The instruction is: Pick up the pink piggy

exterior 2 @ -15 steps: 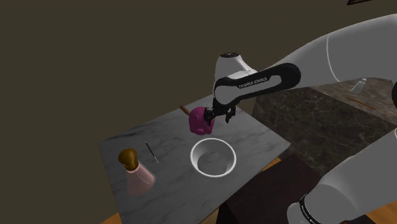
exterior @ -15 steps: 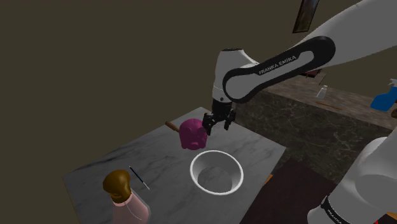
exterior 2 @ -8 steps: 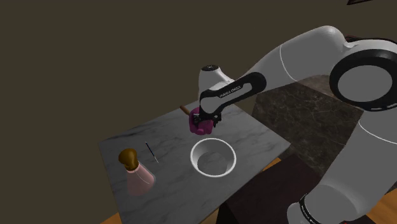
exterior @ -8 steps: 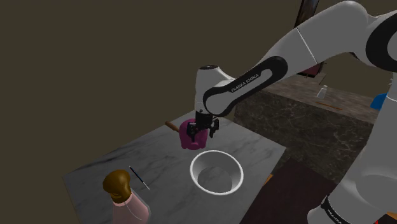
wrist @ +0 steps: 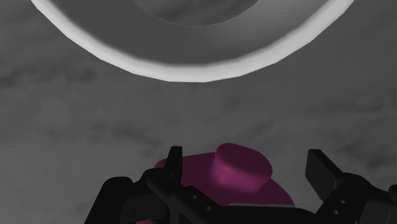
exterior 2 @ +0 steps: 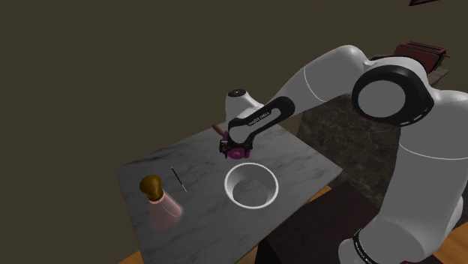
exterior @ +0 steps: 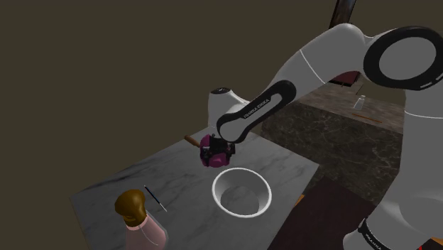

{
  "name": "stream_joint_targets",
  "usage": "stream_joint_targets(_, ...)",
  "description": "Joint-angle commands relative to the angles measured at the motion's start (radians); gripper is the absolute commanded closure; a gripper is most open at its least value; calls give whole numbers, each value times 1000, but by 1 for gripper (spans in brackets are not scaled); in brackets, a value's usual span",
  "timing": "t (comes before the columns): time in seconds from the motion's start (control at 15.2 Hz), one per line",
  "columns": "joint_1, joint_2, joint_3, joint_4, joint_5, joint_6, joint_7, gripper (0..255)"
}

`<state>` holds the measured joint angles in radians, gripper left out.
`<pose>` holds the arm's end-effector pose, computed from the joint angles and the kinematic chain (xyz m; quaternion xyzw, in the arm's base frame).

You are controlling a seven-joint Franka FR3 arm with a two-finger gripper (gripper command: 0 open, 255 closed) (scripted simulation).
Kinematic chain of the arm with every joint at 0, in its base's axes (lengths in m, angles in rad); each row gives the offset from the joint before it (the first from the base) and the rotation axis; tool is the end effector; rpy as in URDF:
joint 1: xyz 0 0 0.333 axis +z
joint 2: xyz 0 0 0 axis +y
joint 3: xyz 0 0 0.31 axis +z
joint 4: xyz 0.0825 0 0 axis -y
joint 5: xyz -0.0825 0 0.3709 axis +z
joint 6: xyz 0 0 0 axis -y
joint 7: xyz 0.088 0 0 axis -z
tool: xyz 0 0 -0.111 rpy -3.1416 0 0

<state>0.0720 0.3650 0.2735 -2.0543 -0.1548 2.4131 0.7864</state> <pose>0.5503 0.1930 0.2654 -0.9853 0.1709 -0.0068 0.0002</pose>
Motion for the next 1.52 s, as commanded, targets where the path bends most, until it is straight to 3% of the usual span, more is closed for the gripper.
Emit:
stream_joint_targets(0.0, 2, 21, -6, -1, -9, 22, 5, 0)
stream_joint_targets(0.26, 5, 37, -10, -2, -16, 38, 9, 0)
stream_joint_targets(0.33, 5, 36, -9, -2, -16, 37, 9, 255)
stream_joint_targets(0.92, 5, 37, -10, -2, -16, 38, 9, 255)
stream_joint_targets(1.45, -8, -40, 8, 10, 18, -48, -14, 255)
